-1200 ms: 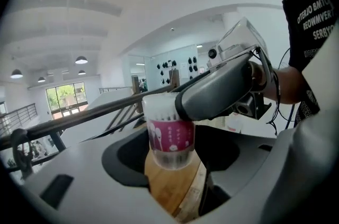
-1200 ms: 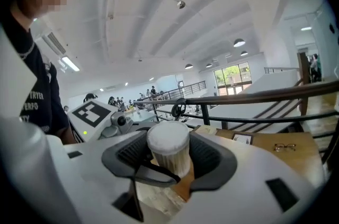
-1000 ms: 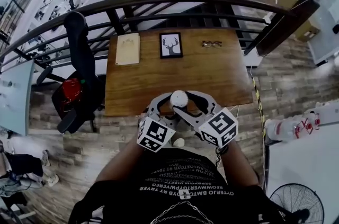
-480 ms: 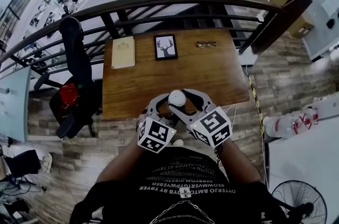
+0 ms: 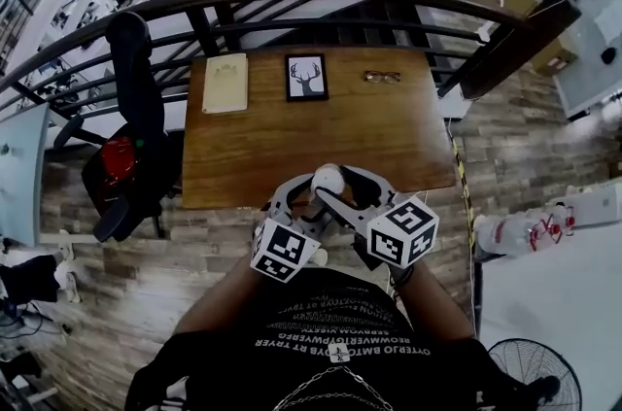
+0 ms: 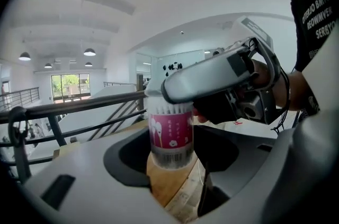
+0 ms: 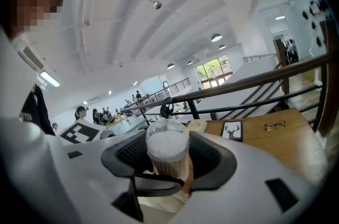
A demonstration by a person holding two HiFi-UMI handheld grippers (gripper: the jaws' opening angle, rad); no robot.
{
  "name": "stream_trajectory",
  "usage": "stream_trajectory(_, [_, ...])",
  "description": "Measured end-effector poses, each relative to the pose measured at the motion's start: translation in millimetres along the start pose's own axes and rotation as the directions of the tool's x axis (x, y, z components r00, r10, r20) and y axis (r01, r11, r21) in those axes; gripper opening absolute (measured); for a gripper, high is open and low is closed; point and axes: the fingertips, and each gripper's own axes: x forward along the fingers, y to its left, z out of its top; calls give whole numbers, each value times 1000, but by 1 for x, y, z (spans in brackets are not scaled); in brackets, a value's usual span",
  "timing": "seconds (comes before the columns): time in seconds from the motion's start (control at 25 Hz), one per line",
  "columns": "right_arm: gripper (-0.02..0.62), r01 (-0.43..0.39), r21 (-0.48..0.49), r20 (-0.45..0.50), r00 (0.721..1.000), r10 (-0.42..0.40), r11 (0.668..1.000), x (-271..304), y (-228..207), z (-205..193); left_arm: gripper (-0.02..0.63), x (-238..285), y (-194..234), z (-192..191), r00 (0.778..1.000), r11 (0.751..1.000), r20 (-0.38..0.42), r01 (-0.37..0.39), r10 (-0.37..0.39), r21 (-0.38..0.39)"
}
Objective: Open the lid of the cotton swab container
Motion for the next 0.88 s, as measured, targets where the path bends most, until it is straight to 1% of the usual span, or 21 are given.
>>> stream_trajectory(0.08, [258,-24,64,41,999,22,998,-1,-2,4,262,0,4,-1,1000,999,5,8,-8,-35])
stream_trajectory(0.12, [259,-32,73,55,998,28,997,-2,-3,6,262,0,7,-2,1000,999,6,9,-8,-49])
stream_trajectory(0.32, [258,-51,49,96,994,46,998,-5,-2,11,264,-3,18,-1,1000,998,8,-9,10,-58])
stream_trajectory(0.44, [258,-86,61,131,988,77,994,-8,-1,17,264,-6,26,4,1000,998,9,-29,29,-57])
stream_trajectory(0.52, [258,-103,49,143,985,95,994,-11,2,22,264,-10,34,8,999,997,12,-49,50,-63])
stream_trajectory(0.6, [229,-97,19,143,985,93,995,-13,2,26,264,-14,42,14,997,994,23,-69,71,-81])
stream_trajectory(0.8, [229,-95,-31,116,988,98,995,-14,1,27,264,-22,55,27,993,990,43,-109,113,-87])
stream_trajectory(0.88, [230,-89,-45,94,991,93,995,-12,0,24,265,-24,62,27,990,987,37,-133,136,-88])
